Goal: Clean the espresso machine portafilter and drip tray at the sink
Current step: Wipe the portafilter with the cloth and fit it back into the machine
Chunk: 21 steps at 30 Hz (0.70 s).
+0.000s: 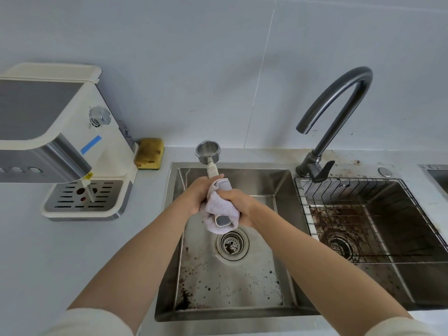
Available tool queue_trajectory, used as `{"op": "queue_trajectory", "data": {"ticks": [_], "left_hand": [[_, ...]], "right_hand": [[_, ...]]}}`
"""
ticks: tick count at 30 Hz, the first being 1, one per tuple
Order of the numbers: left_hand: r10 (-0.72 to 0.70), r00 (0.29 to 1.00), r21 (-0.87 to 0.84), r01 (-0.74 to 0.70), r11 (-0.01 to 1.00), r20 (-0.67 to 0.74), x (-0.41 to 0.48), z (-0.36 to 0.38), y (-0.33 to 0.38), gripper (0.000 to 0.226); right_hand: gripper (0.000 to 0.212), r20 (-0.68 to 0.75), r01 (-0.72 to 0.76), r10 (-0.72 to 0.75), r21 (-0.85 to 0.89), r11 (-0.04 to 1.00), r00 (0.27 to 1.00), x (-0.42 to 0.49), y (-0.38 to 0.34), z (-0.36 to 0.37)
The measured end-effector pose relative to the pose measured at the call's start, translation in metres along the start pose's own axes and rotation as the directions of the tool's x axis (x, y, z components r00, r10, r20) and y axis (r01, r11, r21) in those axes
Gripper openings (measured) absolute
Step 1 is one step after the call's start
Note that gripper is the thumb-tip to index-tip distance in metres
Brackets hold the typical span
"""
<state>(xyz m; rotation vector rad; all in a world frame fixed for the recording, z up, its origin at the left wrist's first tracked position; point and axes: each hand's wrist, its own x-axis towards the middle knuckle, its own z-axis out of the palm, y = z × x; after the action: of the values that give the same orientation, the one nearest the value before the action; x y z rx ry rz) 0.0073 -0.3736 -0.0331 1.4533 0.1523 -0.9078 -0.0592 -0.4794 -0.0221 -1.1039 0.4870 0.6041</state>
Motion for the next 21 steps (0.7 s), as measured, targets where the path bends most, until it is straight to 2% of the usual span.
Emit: {"op": "queue_trajectory", "data": {"ticks": [4, 10, 12, 16, 21], "left_hand": [[-0.031, 0.999, -0.049, 0.031, 0.998, -0.007, 0.001, -0.005, -0.009, 0.028], [0.01, 0.997, -0.056, -0.015, 0.998, -0.078, 0.004, -0.01, -0.014, 0.023], [0.022, 0.993, -0.059, -0.029, 0.998, -0.114, 0.005, -0.01, -0.016, 0.021], [0.023, 0.985, -0.067, -0.035, 0.997, -0.174, 0.006, -0.01, -0.017, 0.02], [0.043, 0.977, -0.06, -0.057, 0.997, -0.21, 0.006, -0.01, -0.019, 0.015]], "right_hand": [[0.017, 0.028, -0.022, 0.023, -0.045, 0.999, 0.999, -0.004, 0.006, -0.005], [0.018, 0.119, -0.043, 0.053, -0.082, 0.996, 0.992, -0.01, 0.016, -0.015], [0.02, 0.11, -0.016, 0.031, -0.137, 0.99, 0.993, -0.01, 0.019, -0.017], [0.007, 0.059, 0.053, -0.039, -0.252, 0.966, 0.997, -0.009, 0.024, -0.019], [0.019, 0.111, 0.138, -0.109, -0.301, 0.943, 0.988, -0.007, 0.028, -0.021]]}}
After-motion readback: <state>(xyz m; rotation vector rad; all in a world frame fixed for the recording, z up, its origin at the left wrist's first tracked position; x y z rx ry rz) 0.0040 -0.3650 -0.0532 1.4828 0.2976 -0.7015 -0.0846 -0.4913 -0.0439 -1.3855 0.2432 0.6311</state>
